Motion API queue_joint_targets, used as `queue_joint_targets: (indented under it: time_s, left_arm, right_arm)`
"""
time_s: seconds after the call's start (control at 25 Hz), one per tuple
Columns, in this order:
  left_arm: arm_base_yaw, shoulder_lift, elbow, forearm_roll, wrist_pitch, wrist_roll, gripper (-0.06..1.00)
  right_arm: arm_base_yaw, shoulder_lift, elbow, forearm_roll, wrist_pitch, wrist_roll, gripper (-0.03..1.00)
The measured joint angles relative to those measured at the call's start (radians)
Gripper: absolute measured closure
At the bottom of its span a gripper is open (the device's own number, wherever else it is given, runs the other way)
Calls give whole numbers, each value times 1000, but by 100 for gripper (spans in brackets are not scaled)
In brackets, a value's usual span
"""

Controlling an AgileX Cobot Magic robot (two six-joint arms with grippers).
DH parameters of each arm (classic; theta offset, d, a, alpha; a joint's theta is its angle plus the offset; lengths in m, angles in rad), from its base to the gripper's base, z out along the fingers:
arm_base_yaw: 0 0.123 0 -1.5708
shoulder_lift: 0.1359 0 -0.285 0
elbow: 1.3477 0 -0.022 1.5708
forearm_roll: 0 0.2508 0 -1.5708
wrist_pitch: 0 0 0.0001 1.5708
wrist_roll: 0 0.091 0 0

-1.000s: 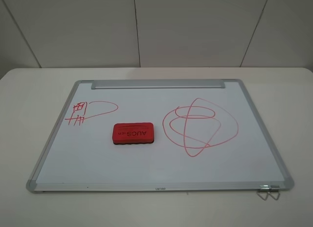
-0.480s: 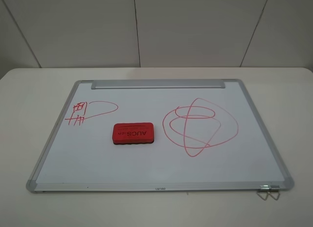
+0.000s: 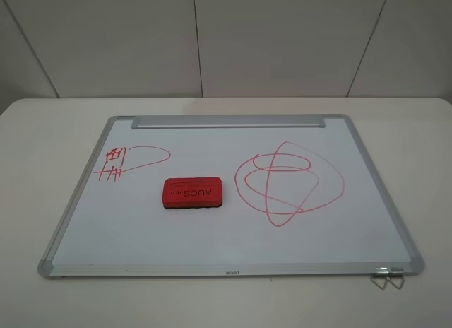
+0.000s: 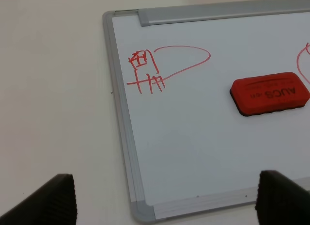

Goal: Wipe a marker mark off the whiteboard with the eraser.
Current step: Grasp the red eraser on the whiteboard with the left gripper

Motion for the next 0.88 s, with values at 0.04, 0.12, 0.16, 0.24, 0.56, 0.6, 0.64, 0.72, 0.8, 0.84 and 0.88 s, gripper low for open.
queue_joint_targets:
  time_s: [0.04,0.12,0.16,0.24,0.56,0.6,0.64,0.72,0.8,0.84,0.88]
  left_arm:
    - [0,0,0,0,0,0,20]
    - [0,0,0,0,0,0,20]
    - [0,0,0,0,0,0,20]
    - [0,15,0,0,0,0,20]
    - [0,600,-121,-55,-86,339,20]
    - [0,600,-121,-55,-86,339,20]
    - [0,693,-155,-78,-89,390,20]
    - [0,863,-229,-114,-90,491,20]
    - [0,1040,-324,-135,-90,573,20]
    - [0,1112,-366,-138,-90,608,20]
    - [0,1193,-418,-140,-90,633,20]
  right_arm:
    - [0,0,0,0,0,0,26]
    - [0,0,0,0,0,0,26]
    - [0,0,0,0,0,0,26]
    - [0,0,0,0,0,0,26]
    - [0,0,0,0,0,0,26]
    - [0,0,0,0,0,0,26]
    - [0,0,0,0,0,0,26]
    - [0,0,0,0,0,0,26]
    - [0,0,0,0,0,0,26]
    - [0,0,0,0,0,0,26]
    - [0,0,0,0,0,0,26]
